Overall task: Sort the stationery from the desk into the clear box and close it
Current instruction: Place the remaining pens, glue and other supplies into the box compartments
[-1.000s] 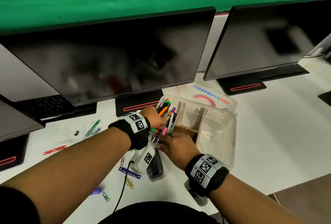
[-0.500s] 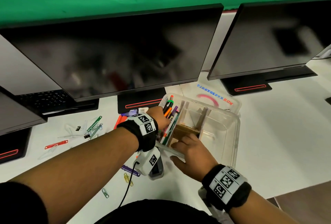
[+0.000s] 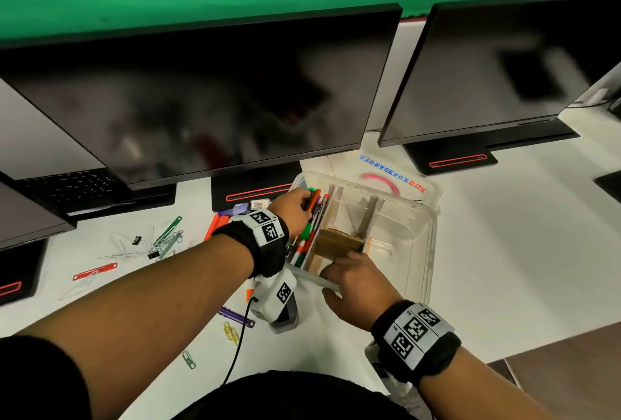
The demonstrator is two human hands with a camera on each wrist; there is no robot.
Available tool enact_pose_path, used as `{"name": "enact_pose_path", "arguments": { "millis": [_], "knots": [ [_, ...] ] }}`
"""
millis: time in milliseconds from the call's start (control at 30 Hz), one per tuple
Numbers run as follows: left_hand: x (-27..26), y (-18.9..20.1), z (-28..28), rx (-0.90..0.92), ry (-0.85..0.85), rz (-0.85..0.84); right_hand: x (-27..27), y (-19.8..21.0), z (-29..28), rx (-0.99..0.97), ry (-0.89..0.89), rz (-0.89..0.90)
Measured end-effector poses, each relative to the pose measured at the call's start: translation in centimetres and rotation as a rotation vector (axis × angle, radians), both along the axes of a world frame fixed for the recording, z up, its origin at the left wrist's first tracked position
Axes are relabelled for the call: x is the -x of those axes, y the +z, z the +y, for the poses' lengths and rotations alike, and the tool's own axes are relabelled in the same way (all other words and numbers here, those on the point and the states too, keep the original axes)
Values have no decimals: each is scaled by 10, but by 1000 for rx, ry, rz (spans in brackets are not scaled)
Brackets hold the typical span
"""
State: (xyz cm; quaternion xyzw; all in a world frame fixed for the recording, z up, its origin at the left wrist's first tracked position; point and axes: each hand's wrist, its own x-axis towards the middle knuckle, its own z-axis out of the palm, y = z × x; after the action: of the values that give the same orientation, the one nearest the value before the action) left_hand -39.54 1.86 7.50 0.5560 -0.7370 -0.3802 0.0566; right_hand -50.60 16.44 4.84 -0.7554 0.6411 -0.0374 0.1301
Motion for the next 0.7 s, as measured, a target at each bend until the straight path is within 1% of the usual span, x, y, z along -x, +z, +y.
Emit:
{"name": "enact_pose_path", "arguments": {
  "millis": [100, 167, 233, 333, 400, 433, 533, 600, 700],
  "knots": [
    [-12, 0, -4, 2, 21, 131, 3, -1, -1, 3, 13, -10],
    [-21, 3, -7, 38, 16, 198, 6, -1, -2, -4, 23, -27],
    [-34, 7, -8, 64, 33, 235, 7, 0, -3, 12, 21, -43],
    [-62, 9, -9, 46, 121, 273, 4, 2, -3, 90, 7, -124],
    [-84, 7, -7, 50, 152, 252, -2, 8, -6, 141, 15, -185],
    [-99, 4, -4, 55, 156, 214, -10, 10, -8, 161, 36, -203],
    [-141, -5, 4, 74, 128, 23, -37, 18, -15, 181, 127, -198],
    [-169, -14, 14, 64, 109, -39, -57, 20, -20, 143, 207, -164],
    [-203, -26, 34, 26, 84, -86, -83, 10, -26, 9, 358, -122]
  ]
}}
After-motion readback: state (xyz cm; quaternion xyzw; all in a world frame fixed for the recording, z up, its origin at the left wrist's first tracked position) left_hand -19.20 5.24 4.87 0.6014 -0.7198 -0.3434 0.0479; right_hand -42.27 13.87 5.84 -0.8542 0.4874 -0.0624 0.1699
